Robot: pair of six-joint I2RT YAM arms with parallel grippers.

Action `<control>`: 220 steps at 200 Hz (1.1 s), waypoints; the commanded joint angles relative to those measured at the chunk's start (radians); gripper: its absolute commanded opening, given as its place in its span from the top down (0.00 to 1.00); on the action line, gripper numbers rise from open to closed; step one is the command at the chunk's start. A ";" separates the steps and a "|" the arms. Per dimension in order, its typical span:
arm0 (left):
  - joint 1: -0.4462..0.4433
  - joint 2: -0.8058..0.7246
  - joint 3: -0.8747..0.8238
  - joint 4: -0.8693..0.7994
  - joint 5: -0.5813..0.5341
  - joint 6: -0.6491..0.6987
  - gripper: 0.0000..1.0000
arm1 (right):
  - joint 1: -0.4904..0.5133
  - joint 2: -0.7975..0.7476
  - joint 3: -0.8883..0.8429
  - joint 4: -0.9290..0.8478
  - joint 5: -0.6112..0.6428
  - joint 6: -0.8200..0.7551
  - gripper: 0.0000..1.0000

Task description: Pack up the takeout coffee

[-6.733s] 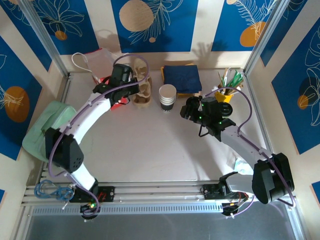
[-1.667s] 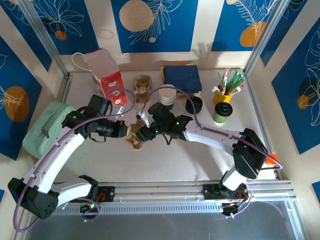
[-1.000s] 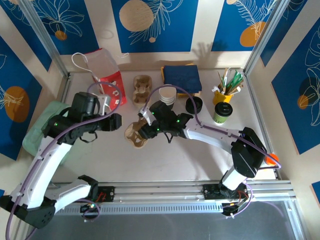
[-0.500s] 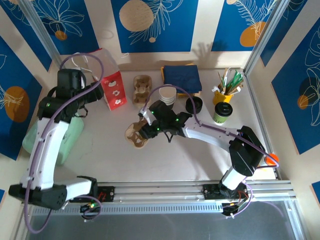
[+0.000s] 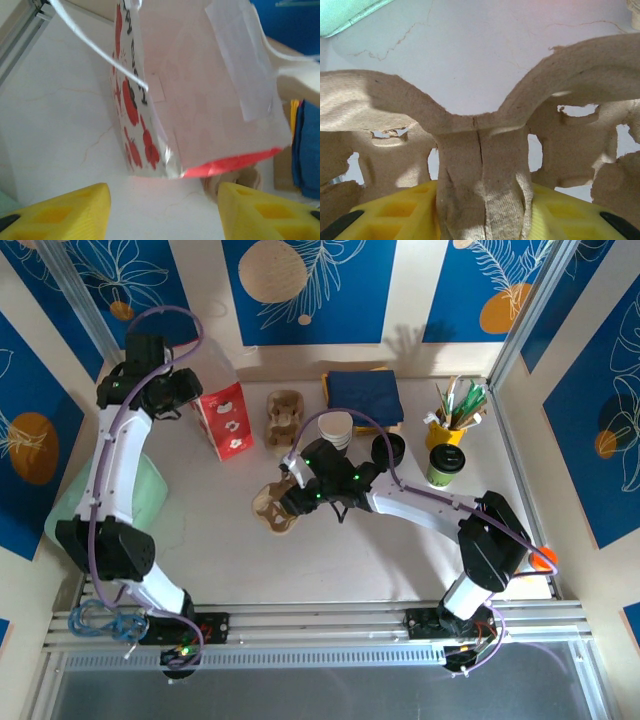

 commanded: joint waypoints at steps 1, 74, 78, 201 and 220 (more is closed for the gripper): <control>0.013 0.064 0.099 -0.052 -0.046 -0.019 0.48 | -0.006 0.016 0.029 -0.022 -0.023 0.002 0.58; 0.014 0.312 0.380 -0.219 -0.176 -0.018 0.57 | -0.012 0.016 0.027 -0.024 -0.017 0.002 0.58; 0.013 0.324 0.395 -0.227 -0.179 -0.016 0.57 | -0.011 0.015 0.026 -0.024 -0.016 0.002 0.58; 0.013 0.443 0.523 -0.284 -0.202 0.017 0.80 | -0.012 0.025 0.034 -0.035 -0.008 0.002 0.58; 0.013 0.428 0.518 -0.280 -0.178 0.019 0.86 | -0.012 0.022 0.032 -0.036 -0.007 0.002 0.58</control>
